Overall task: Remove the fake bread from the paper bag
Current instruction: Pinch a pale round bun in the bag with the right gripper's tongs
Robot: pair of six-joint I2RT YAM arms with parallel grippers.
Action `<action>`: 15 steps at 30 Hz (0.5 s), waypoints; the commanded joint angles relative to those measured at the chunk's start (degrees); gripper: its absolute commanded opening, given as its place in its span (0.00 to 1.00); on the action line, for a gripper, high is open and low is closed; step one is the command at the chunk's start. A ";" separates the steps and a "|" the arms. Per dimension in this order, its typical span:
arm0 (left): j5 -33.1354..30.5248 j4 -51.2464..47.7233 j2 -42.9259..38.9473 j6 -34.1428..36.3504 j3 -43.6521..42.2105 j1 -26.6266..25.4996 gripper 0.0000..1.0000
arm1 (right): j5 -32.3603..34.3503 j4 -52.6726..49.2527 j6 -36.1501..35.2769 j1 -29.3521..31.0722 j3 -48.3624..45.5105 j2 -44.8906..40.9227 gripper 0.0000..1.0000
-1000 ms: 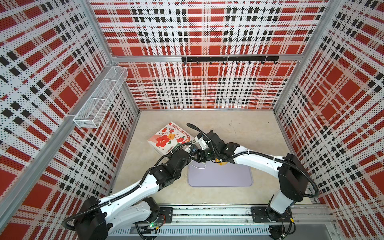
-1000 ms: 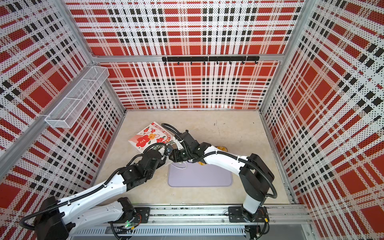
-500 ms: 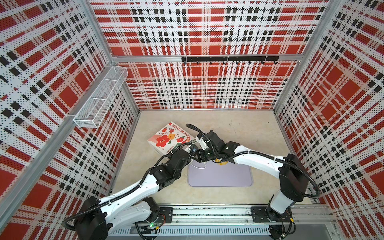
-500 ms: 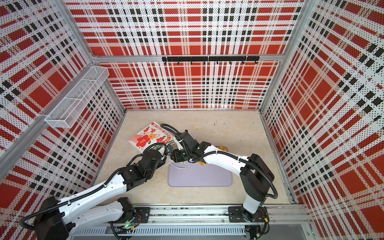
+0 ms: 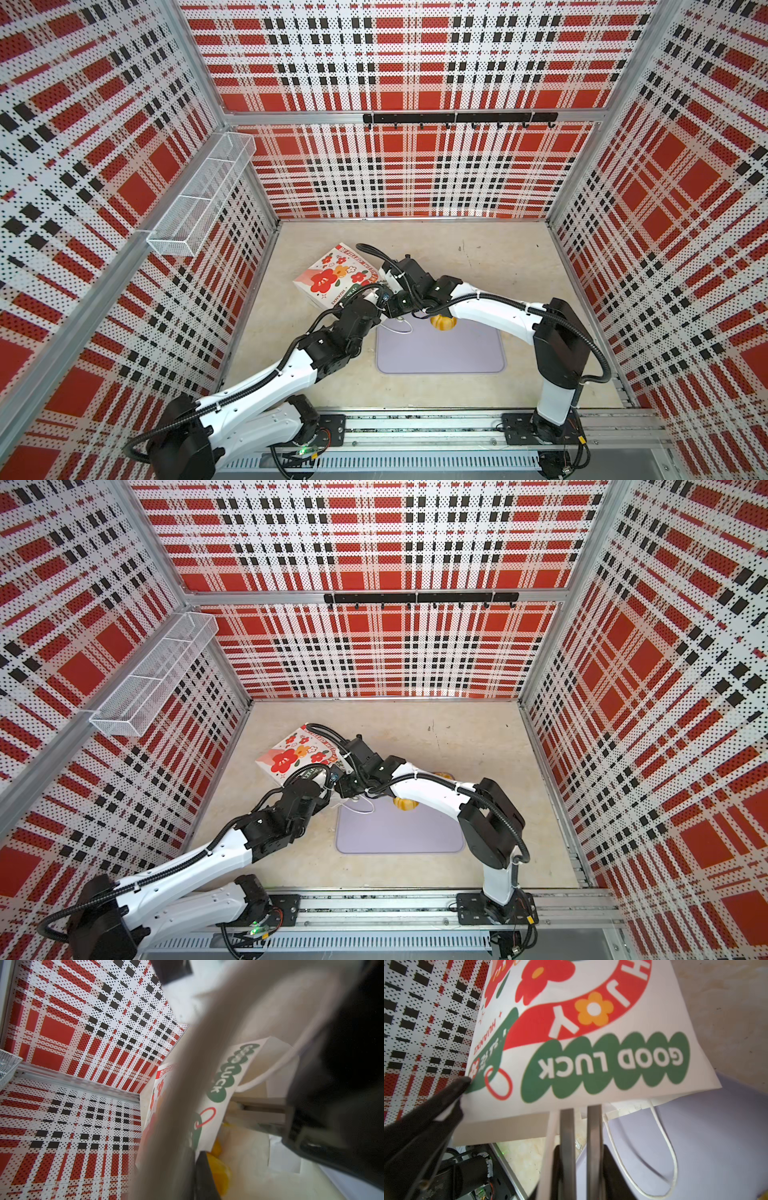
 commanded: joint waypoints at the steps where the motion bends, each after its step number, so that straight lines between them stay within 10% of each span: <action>1: 1.49 0.38 -0.61 0.13 -0.57 -0.46 0.00 | 2.75 2.06 -0.48 0.69 0.60 -1.48 0.11; 15: 0.26 0.84 -1.00 -1.30 0.30 0.65 0.00 | -2.87 11.02 7.19 1.58 -25.13 -24.54 0.00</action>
